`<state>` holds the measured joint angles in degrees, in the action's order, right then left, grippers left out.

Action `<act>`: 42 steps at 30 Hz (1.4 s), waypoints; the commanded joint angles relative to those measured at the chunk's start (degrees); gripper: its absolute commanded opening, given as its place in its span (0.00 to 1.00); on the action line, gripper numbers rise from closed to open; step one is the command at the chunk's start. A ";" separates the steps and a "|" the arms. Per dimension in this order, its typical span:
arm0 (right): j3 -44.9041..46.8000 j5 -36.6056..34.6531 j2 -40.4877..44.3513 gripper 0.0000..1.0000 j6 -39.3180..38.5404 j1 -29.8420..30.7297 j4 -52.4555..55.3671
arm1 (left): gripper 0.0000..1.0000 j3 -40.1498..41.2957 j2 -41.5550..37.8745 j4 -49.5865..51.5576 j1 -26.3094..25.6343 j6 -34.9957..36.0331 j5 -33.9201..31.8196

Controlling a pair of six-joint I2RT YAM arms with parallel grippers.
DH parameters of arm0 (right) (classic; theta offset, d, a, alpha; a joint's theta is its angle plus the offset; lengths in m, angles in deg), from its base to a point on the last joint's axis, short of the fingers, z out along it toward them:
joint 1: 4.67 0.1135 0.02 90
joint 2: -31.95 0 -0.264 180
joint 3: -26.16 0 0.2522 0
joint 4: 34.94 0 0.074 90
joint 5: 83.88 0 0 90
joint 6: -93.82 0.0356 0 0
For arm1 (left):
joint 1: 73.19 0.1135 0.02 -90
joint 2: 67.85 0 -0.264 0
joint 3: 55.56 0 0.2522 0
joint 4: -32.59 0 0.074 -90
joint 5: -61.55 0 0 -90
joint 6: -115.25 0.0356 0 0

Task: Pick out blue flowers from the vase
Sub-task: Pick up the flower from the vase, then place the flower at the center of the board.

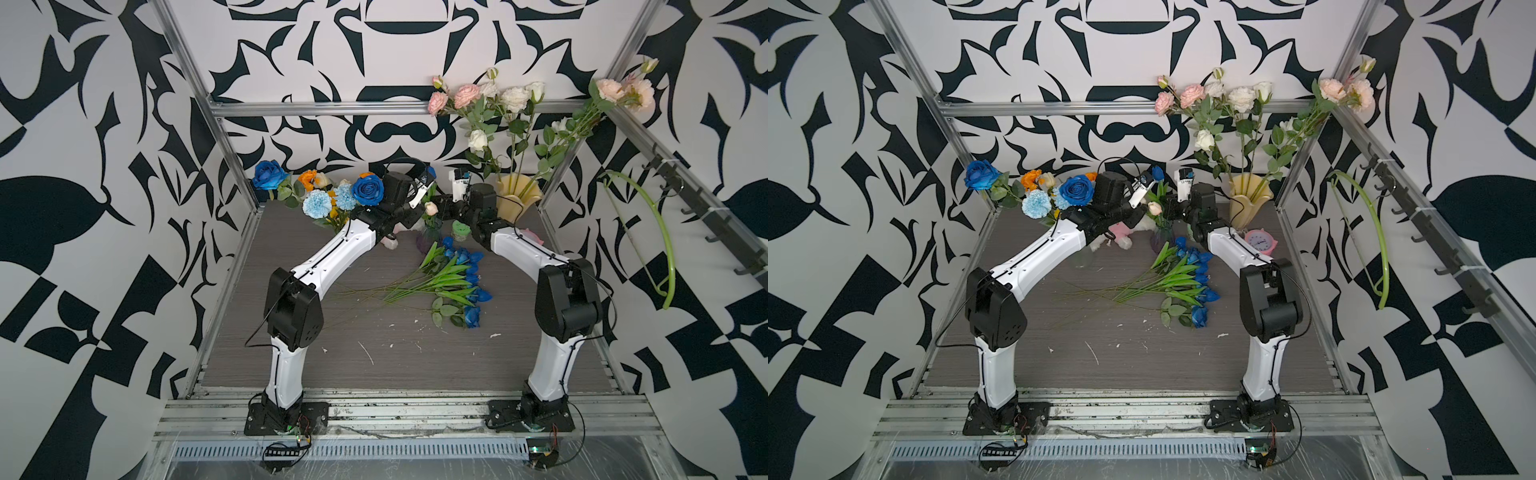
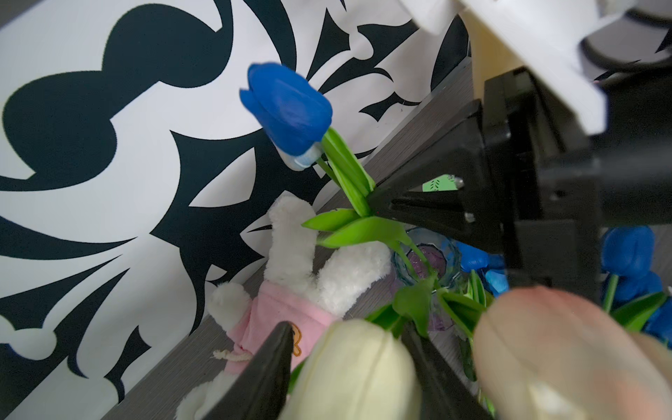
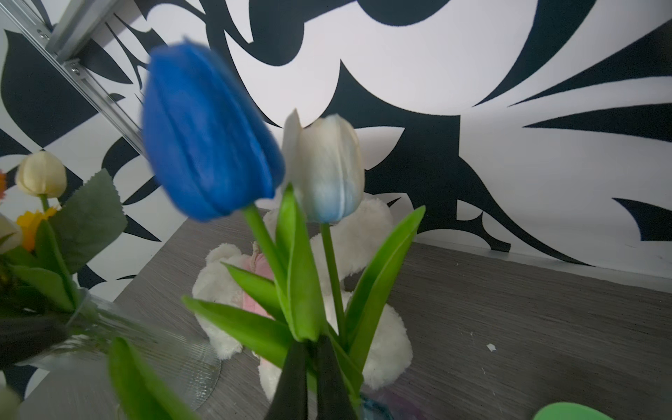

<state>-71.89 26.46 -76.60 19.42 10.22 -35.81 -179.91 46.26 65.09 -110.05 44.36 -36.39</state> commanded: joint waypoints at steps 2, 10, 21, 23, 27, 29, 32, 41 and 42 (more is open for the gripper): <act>1.47 0.14 5.97 0.00 0.54 -0.98 -3.78 | 0.52 -0.60 0.21 0.11 0.04 0.22 -0.23; 8.43 -2.06 12.55 0.00 3.36 -2.59 -8.88 | 0.52 -0.28 -0.17 -0.02 0.03 0.31 -0.40; 24.01 -10.15 27.65 0.00 14.51 -5.03 -21.12 | 0.52 1.05 -0.93 -0.84 0.04 0.50 -0.49; 26.42 -11.57 30.37 0.00 16.09 -4.98 -21.77 | 0.52 1.17 -0.99 -1.20 0.04 0.57 -0.49; 31.34 -13.98 35.32 0.00 20.07 -5.14 -24.08 | 0.52 1.21 -0.83 -1.64 0.03 0.54 -0.32; 33.23 -14.45 37.16 0.00 22.82 -5.14 -24.52 | 0.52 1.23 -0.93 -1.79 0.04 0.50 -0.32; 35.29 -14.28 39.43 0.00 27.15 -5.10 -23.32 | 0.52 1.36 -1.06 -2.19 0.04 0.54 -0.06; 44.32 -16.01 48.32 0.00 35.42 -5.12 -21.53 | 0.52 1.91 -1.94 -2.84 -0.05 0.05 1.31; 45.36 -15.91 48.30 0.00 36.97 -5.13 -22.49 | 0.52 1.87 -1.87 -2.79 -0.10 0.05 1.35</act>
<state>-27.94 11.48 -29.80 51.24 5.15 -54.92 -178.64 46.24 63.50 -110.08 44.67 -36.02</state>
